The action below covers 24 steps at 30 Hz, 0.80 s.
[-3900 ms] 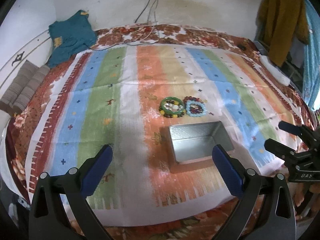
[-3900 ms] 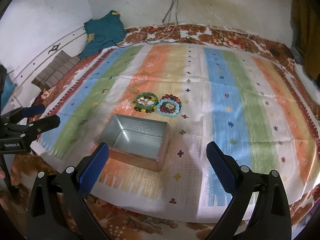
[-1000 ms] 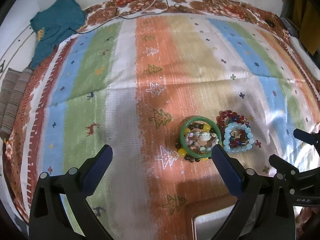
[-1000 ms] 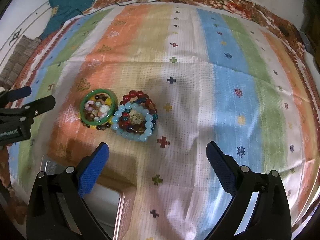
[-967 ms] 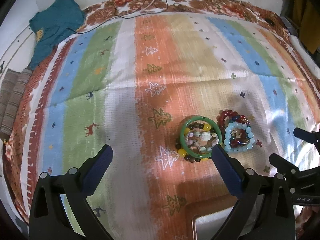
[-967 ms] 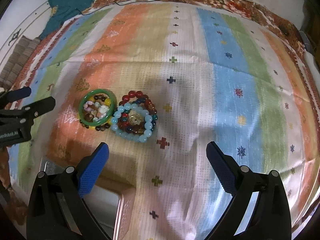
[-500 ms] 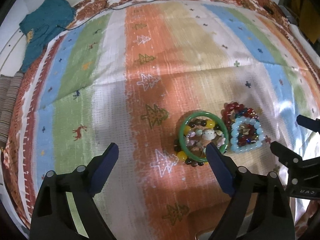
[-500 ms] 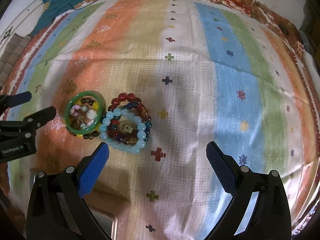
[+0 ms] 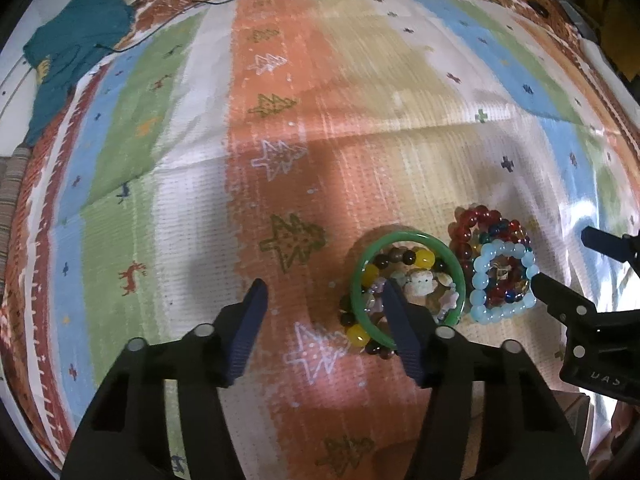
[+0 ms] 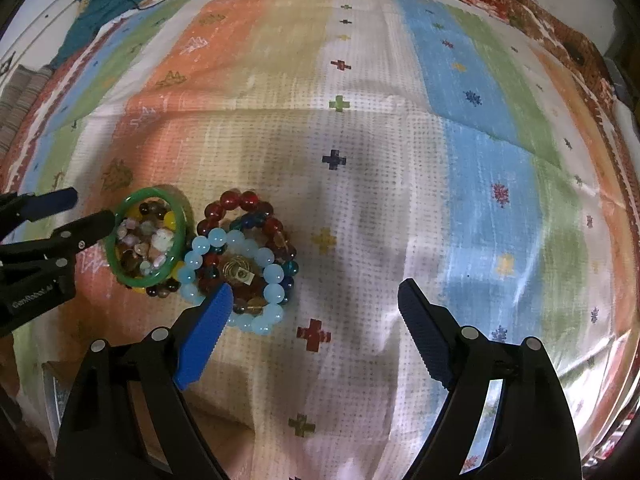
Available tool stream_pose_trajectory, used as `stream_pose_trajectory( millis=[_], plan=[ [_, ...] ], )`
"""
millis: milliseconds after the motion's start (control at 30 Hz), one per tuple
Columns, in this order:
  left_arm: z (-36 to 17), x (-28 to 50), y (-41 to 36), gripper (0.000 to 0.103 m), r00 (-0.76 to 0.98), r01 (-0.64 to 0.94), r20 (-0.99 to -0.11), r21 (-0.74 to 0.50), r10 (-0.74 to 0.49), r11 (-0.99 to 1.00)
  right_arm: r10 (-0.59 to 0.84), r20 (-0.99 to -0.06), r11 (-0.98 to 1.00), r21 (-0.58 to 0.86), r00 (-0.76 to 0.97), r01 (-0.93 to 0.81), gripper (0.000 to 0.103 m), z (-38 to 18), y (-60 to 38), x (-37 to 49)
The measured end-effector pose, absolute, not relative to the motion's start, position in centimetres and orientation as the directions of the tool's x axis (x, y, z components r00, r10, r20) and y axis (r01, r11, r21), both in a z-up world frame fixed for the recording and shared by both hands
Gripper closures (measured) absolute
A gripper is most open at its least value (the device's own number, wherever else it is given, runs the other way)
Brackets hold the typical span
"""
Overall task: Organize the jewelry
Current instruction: 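Grasp the green jade bangle with the left tool while the right tool grasps the light-blue bracelet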
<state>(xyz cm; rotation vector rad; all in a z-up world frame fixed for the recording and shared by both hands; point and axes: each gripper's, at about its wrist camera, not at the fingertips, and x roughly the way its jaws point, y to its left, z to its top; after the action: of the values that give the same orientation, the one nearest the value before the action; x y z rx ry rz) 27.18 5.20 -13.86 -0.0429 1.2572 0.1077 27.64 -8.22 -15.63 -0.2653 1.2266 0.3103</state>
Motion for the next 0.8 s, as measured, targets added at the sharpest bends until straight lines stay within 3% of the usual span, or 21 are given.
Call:
stream_pose_trajectory(
  millis=[133, 300, 400, 467, 500, 533, 800],
  plan=[
    [-14.6, 27.4, 4.8, 0.069, 0.288, -0.079, -0.956, 0.040, 0.061, 0.996, 0.094, -0.954, 0.924, -0.022, 0.284, -0.381, 0.039, -16.2, -7.9, 27.8],
    [-15.1, 27.6, 4.4, 0.078, 0.286, -0.057, -0.956, 0.044, 0.058, 0.997, 0.094, -0.957, 0.918, -0.023, 0.273, -0.396, 0.059, -16.7, -7.6, 27.8],
    [-15.6, 27.8, 4.2, 0.082, 0.277, -0.051, -0.959, 0.045, 0.058, 0.998, 0.099, -0.959, 0.914, -0.018, 0.266, -0.404, 0.063, -17.1, -7.5, 27.8],
    [-15.6, 27.9, 4.0, 0.095, 0.282, -0.044, -0.958, 0.038, 0.049, 0.998, 0.113, -0.959, 0.913, -0.002, 0.260, -0.407, 0.072, -17.1, -7.6, 27.9],
    [-15.5, 27.9, 3.9, 0.096, 0.286, -0.046, -0.957, 0.046, 0.057, 0.998, 0.114, -0.959, 0.913, -0.002, 0.259, -0.408, 0.082, -17.1, -7.6, 27.8],
    [-15.4, 27.9, 3.9, 0.096, 0.287, -0.048, -0.956, 0.056, 0.067, 0.997, 0.106, -0.960, 0.912, -0.010, 0.261, -0.409, 0.084, -17.2, -7.6, 27.9],
    [-14.8, 27.6, 3.7, 0.096, 0.293, -0.062, -0.954, 0.054, 0.069, 0.997, 0.112, -0.958, 0.906, -0.010, 0.262, -0.424, 0.091, -17.1, -7.5, 27.5]
  ],
)
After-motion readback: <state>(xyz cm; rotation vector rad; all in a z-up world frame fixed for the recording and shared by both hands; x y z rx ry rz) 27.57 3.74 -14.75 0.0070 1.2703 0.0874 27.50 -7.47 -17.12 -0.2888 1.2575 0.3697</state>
